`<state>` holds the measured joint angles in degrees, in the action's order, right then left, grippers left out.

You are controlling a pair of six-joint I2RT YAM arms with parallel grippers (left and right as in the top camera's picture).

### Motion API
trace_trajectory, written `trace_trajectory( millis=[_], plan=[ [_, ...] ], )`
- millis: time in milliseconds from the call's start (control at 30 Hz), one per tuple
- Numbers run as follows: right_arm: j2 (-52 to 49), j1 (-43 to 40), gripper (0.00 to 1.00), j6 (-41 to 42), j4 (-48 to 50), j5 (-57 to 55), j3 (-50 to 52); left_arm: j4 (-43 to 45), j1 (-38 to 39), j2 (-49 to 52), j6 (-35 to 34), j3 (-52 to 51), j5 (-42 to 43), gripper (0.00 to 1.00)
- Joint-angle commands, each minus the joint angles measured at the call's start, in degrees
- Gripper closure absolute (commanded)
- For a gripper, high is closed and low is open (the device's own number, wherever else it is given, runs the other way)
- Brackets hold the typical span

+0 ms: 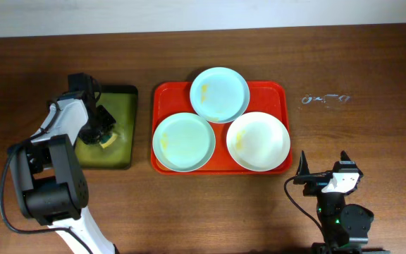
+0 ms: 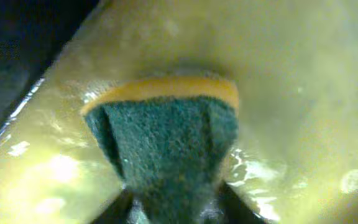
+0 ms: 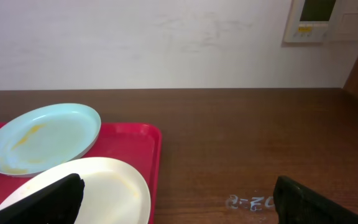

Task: Clean dirty plates on tray and stack at the side
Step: 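Grasp the green-and-yellow sponge with the left gripper, then dip and rub the sponge in the soapy water, then lift it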

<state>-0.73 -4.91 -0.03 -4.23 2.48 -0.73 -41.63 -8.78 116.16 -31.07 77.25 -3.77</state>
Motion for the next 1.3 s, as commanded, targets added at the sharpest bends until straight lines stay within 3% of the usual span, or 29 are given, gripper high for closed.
trace_trajectory(
  millis=[0,33,67,100,133,200,233,300,333,400,500,533,600,733,767,800,833,900,1000,1033,1100,1267],
  plan=[
    [0.35,-0.42,0.02,0.02,-0.07,0.07,0.42,-0.17,0.09,1.05,-0.11,0.04,2.93,0.98],
    [0.37,-0.42,0.02,0.02,-0.07,0.07,0.42,-0.17,0.09,1.05,-0.11,0.04,2.93,1.0],
    [0.37,-0.42,0.02,0.02,-0.07,0.07,0.42,-0.17,0.09,1.05,-0.11,0.04,2.93,0.82],
    [0.35,-0.42,0.02,0.02,-0.07,0.07,0.42,-0.2,0.07,1.05,-0.11,0.04,2.93,0.24],
    [0.37,-0.42,0.02,0.02,-0.07,0.07,0.42,-0.24,0.09,1.05,-0.11,0.04,2.97,0.01],
    [0.37,-0.42,0.02,0.02,-0.07,0.07,0.42,-0.74,0.09,1.05,-0.11,0.04,3.08,0.01],
    [0.37,-0.42,0.02,0.02,-0.09,0.07,0.42,-1.16,0.09,1.05,-0.13,0.04,3.21,0.05],
    [0.37,-0.42,0.02,0.02,-0.09,0.07,0.42,-1.68,0.09,1.05,-0.13,0.04,3.19,0.59],
    [0.35,-0.42,0.02,0.02,-0.07,0.07,0.42,-1.84,0.09,1.05,-0.13,0.04,3.21,0.79],
    [0.37,-0.42,0.02,0.02,-0.07,0.07,0.42,-2.21,0.09,1.05,-0.13,0.04,3.21,1.0],
    [0.37,-0.42,0.02,0.02,-0.09,0.07,0.42,-2.38,0.09,1.05,-0.13,0.04,3.17,1.0],
    [0.35,-0.42,0.02,0.02,-0.09,0.07,0.42,-2.38,0.09,1.05,-0.13,0.04,3.19,0.96],
    [0.37,-0.42,0.02,0.02,-0.07,0.07,0.42,-2.64,0.09,1.05,-0.13,0.04,3.23,0.01],
    [0.37,-0.42,0.02,0.02,-0.07,0.07,0.42,-4.98,0.09,1.05,-0.13,0.04,4.68,0.0],
    [0.37,-0.42,0.02,0.02,-0.09,0.07,0.42,-5.62,0.09,1.05,-0.13,0.04,5.11,0.1],
    [0.37,-0.42,0.02,0.02,-0.09,0.07,0.42,-5.86,0.09,1.05,-0.13,0.04,5.16,0.27],
    [0.37,-0.42,0.02,0.02,-0.09,0.07,0.42,-5.84,0.09,1.05,-0.13,0.04,5.14,0.57],
    [0.37,-0.42,0.01,0.02,-0.07,0.07,0.42,-5.81,0.09,1.05,-0.13,0.04,5.14,1.0],
    [0.37,-0.42,0.02,0.02,-0.07,0.07,0.42,-5.79,0.07,1.05,-0.13,0.04,5.09,1.0],
    [0.35,-0.42,0.02,0.02,-0.09,0.07,0.42,-5.66,0.07,1.05,-0.13,0.04,5.09,0.99],
    [0.35,-0.42,0.02,0.02,-0.07,0.07,0.42,-4.26,0.04,1.05,-0.11,0.07,4.81,0.01],
    [0.35,-0.42,0.02,0.02,-0.07,0.07,0.42,1.81,-1.84,1.05,-0.11,0.07,2.29,0.01]
  ],
)
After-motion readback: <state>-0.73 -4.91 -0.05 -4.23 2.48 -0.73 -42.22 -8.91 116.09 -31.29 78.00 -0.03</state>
